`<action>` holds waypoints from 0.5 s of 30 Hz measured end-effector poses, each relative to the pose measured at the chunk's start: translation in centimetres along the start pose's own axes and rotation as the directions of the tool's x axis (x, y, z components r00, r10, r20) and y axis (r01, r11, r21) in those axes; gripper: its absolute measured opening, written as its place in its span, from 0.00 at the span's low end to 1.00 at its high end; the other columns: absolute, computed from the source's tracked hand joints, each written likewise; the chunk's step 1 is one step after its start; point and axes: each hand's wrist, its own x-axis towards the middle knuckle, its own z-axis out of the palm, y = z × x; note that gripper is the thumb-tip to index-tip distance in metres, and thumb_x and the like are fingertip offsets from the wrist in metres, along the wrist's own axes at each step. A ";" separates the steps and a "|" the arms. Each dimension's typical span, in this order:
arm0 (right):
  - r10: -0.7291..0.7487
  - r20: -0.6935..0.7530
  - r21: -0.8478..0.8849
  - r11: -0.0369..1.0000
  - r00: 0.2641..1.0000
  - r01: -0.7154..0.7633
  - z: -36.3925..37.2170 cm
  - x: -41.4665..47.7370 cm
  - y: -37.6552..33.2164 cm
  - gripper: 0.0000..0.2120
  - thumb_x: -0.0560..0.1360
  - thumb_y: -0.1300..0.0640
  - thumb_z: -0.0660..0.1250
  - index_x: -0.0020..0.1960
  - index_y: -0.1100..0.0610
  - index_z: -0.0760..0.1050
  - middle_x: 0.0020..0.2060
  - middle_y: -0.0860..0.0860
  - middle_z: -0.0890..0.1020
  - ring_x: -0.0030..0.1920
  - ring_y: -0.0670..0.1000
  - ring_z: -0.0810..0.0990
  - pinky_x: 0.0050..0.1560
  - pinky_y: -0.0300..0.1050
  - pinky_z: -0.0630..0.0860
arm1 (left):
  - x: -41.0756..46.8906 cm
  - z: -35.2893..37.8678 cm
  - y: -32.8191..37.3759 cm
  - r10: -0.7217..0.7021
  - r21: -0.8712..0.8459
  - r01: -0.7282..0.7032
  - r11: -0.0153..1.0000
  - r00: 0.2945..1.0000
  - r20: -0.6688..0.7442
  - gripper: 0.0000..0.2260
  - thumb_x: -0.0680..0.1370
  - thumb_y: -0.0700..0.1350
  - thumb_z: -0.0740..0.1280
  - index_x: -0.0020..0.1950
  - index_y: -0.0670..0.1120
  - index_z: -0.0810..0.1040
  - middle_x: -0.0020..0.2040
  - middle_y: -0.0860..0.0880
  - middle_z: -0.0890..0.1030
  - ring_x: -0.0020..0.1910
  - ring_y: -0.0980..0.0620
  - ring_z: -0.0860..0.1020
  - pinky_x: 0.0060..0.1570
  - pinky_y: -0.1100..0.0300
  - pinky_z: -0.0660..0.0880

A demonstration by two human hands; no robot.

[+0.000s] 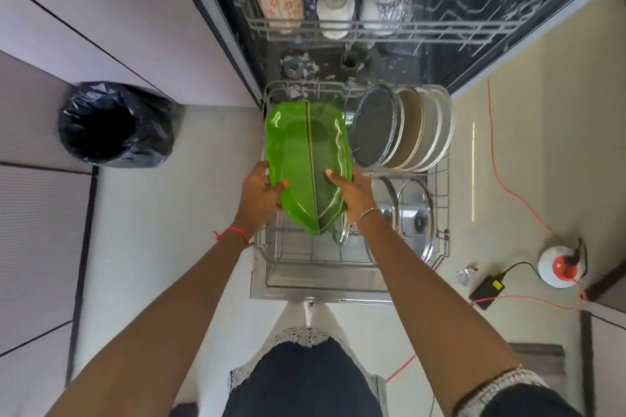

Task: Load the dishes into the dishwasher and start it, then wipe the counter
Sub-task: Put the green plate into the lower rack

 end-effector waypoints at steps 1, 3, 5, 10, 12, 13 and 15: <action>-0.015 -0.007 -0.030 0.999 1.000 0.014 0.0 0.8 0.6 0.08 0.71 0.66 0.69 0.49 0.58 0.78 0.46 0.56 0.81 0.45 0.54 0.81 0.53 0.53 0.78 | 0.6 0.1 -0.6 0.006 0.004 -0.006 1.000 1.000 -0.002 0.18 0.76 0.30 0.63 0.65 0.37 0.66 0.51 0.44 0.78 0.34 0.60 0.82 0.26 0.62 0.78; -0.041 -0.052 -0.148 0.988 0.998 0.033 -0.2 2.5 2.2 0.09 0.73 0.64 0.68 0.54 0.63 0.77 0.39 0.52 0.80 0.35 0.45 0.81 0.42 0.41 0.80 | 2.2 0.4 -2.1 0.004 0.024 -0.004 1.000 1.000 -0.022 0.18 0.76 0.30 0.63 0.65 0.37 0.66 0.50 0.43 0.78 0.34 0.58 0.82 0.26 0.62 0.78; -0.033 -0.074 -0.274 0.962 0.997 0.012 -0.7 3.7 4.1 0.09 0.76 0.61 0.65 0.53 0.65 0.77 0.37 0.55 0.79 0.35 0.47 0.79 0.39 0.42 0.77 | 4.0 0.7 -3.6 0.007 0.048 -0.004 0.999 0.998 -0.058 0.18 0.76 0.30 0.63 0.65 0.38 0.67 0.52 0.41 0.78 0.40 0.49 0.83 0.30 0.57 0.79; -0.084 0.099 -0.853 0.507 0.992 0.128 -4.1 3.5 10.7 0.13 0.79 0.58 0.59 0.50 0.66 0.78 0.44 0.61 0.82 0.43 0.55 0.79 0.54 0.50 0.75 | 7.7 1.0 -6.6 0.060 0.184 -0.039 0.982 0.992 -0.109 0.19 0.75 0.31 0.64 0.65 0.39 0.67 0.51 0.41 0.79 0.48 0.39 0.80 0.46 0.41 0.78; -0.067 0.067 -0.935 0.344 0.995 0.086 -5.7 2.9 13.2 0.14 0.80 0.56 0.57 0.52 0.63 0.78 0.45 0.59 0.82 0.45 0.54 0.81 0.53 0.46 0.77 | 8.8 1.1 -7.5 0.115 0.266 -0.081 0.960 0.987 -0.113 0.20 0.75 0.31 0.64 0.65 0.38 0.67 0.49 0.38 0.79 0.46 0.38 0.80 0.47 0.41 0.78; -0.062 0.023 -0.954 0.298 0.998 0.041 -6.5 2.8 14.4 0.14 0.80 0.56 0.56 0.54 0.63 0.77 0.48 0.58 0.82 0.48 0.54 0.80 0.53 0.45 0.75 | 9.4 1.1 -7.8 0.142 0.300 -0.104 0.948 0.984 -0.108 0.20 0.75 0.31 0.64 0.66 0.38 0.66 0.48 0.37 0.80 0.46 0.37 0.80 0.46 0.41 0.78; -0.032 -0.049 -0.964 0.263 0.998 -0.039 -8.0 3.2 16.5 0.14 0.80 0.58 0.54 0.59 0.64 0.73 0.54 0.59 0.79 0.55 0.56 0.78 0.57 0.45 0.72 | 10.4 1.2 -8.6 0.174 0.344 -0.133 0.930 0.980 -0.091 0.21 0.75 0.32 0.64 0.66 0.38 0.65 0.46 0.37 0.79 0.44 0.36 0.80 0.45 0.40 0.78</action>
